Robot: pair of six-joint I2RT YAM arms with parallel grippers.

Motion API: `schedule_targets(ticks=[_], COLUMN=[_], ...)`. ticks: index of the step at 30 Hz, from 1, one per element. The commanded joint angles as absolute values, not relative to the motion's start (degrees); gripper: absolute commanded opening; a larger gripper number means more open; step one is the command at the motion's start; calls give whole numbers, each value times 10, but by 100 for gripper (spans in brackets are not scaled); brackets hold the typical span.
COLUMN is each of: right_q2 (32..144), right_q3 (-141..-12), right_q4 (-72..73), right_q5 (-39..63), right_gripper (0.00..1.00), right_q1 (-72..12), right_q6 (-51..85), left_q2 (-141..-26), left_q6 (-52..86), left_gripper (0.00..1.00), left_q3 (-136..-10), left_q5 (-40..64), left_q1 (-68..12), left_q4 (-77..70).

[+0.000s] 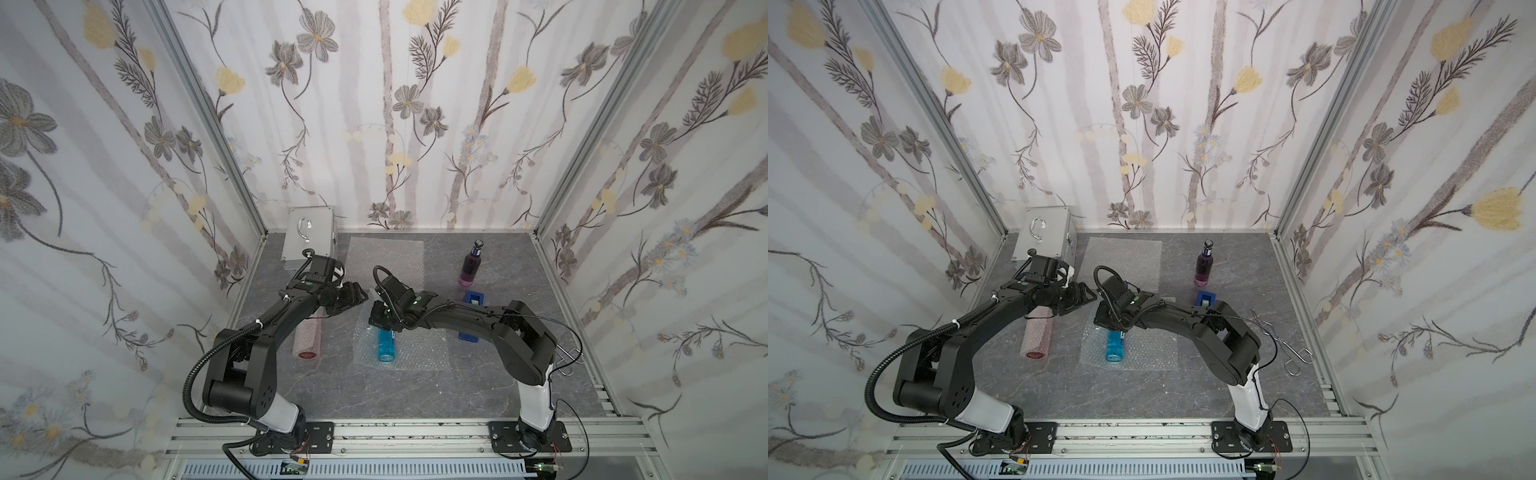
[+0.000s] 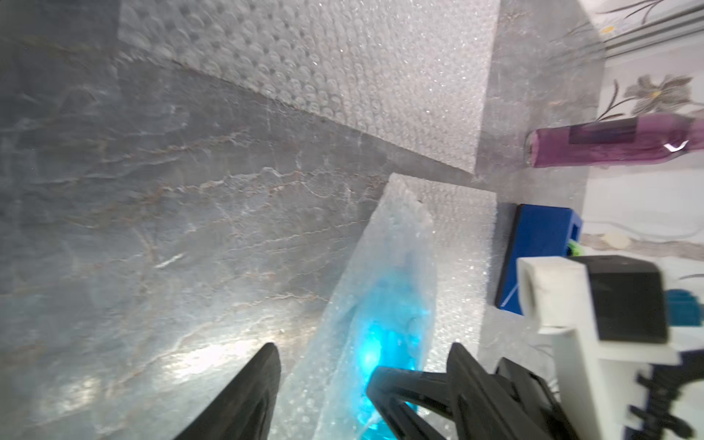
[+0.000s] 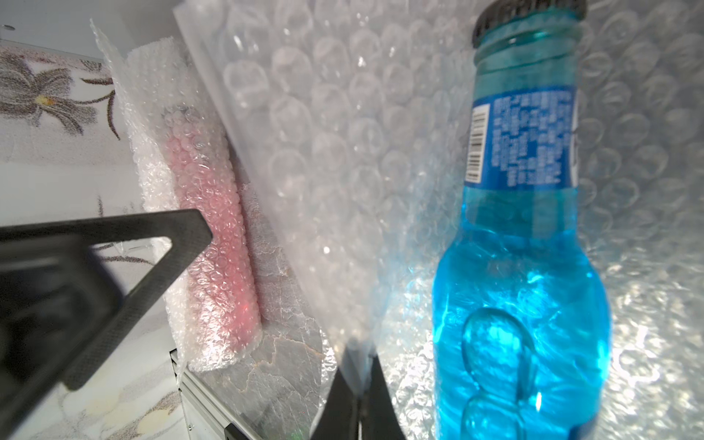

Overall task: Wrap wine bottles in bubble wrap
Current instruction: Wrap the wine bottle in bubble wrap.

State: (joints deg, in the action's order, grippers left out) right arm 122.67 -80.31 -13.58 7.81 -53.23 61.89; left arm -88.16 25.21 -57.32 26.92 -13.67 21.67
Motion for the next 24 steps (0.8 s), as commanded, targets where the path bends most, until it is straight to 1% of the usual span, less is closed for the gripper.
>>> schedule_targets(ticks=[1,8,14,17,20,24], right_q2=[1221,1223,1226,1227,1227,1228], right_q3=[-803,-801,-802,-802,-802,-803], right_q4=[-110,-104,-100,-100,-100,-100], right_q5=[82,88,93,94,93,94], right_gripper=[0,0,0,0,0,0], right_q1=[-531,-528,-525,-525,-524,-525], right_q6=[619,616,614,613,614,614], left_q2=[-899,-965,-979,-972,-961,-962], left_q6=[189,184,193,194,193,189], left_gripper=[67,49,34,34,41,40], left_q3=[-569,-607,-614,-609,-603,-598], left_q5=[229,235,267,274,275,270], left_q1=[-136,-138,-143,-147,-151,-154], left_q4=[207,225,224,222,221,217])
